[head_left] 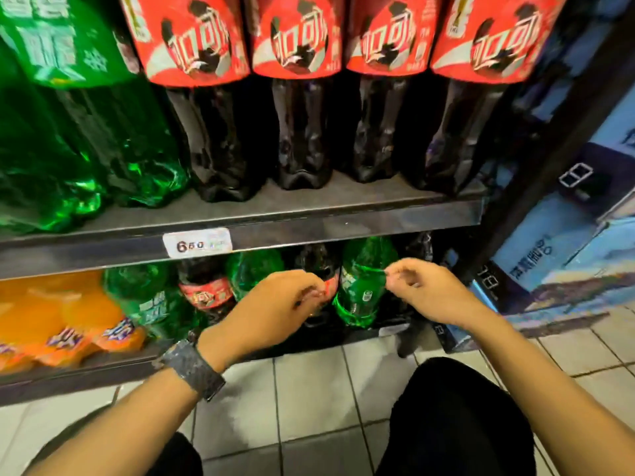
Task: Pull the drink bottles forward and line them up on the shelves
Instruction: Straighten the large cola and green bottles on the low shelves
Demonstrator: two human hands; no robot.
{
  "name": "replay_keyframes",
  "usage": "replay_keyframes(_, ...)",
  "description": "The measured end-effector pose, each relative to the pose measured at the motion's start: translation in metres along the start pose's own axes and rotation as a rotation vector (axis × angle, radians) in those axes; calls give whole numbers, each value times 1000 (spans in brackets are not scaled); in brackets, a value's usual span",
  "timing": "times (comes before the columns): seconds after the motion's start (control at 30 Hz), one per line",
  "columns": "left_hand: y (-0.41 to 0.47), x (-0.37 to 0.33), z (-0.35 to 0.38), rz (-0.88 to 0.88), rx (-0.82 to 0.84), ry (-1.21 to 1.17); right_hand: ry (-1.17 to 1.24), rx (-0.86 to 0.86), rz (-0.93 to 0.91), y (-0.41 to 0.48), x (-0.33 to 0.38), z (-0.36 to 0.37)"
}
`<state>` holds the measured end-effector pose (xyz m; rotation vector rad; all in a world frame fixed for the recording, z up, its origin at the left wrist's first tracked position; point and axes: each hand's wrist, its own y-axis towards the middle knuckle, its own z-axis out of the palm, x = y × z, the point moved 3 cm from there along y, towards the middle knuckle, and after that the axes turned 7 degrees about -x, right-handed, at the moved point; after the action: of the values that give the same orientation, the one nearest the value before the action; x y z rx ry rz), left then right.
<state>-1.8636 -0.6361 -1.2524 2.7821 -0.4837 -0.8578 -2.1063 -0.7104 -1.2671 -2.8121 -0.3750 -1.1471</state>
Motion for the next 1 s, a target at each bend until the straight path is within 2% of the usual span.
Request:
replay_keyframes(0.1, -13, 29, 35, -202, -113, 1, -12, -231, 91, 16, -26, 16)
replay_keyframes(0.2, 1, 25, 48, -212, -259, 6, -127, -335, 80, 33, -22, 27)
replay_keyframes(0.33, 35, 18, 44, -209, -469, 220, -345, -366, 131, 54, -7, 37)
replay_keyframes(0.4, 51, 21, 42, -306, -382, 263, -391, -333, 149, 62, -4, 40)
replay_keyframes(0.5, 65, 34, 48, -434, -199, 322, -332, -318, 142, 68, -6, 35)
replay_keyframes(0.63, 63, 45, 50, -447, -238, 334, -264, -305, 104, 66, -11, 31)
replay_keyframes(0.77, 65, 47, 49, -449, -220, 415, -379, -346, 68, 63, -5, 37)
replay_keyframes(1.0, 64, 64, 37, -471, -63, 292, -306, -348, 143, 66, -3, 35)
